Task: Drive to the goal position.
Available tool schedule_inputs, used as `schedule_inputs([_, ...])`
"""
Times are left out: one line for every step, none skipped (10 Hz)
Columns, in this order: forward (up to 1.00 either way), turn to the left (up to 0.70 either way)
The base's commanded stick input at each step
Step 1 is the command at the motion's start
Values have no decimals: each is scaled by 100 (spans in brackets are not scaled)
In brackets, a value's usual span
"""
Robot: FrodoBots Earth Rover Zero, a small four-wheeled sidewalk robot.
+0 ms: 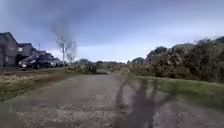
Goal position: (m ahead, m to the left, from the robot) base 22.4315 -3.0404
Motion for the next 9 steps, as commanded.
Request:
schedule_inputs([100,25])
schedule_inputs([100,5])
schedule_inputs([100,0])
schedule_inputs([100,0])
schedule_inputs([100,0])
schedule_inputs([100,0])
schedule_inputs([100,0])
schedule_inputs([100,0])
schedule_inputs([100,0])
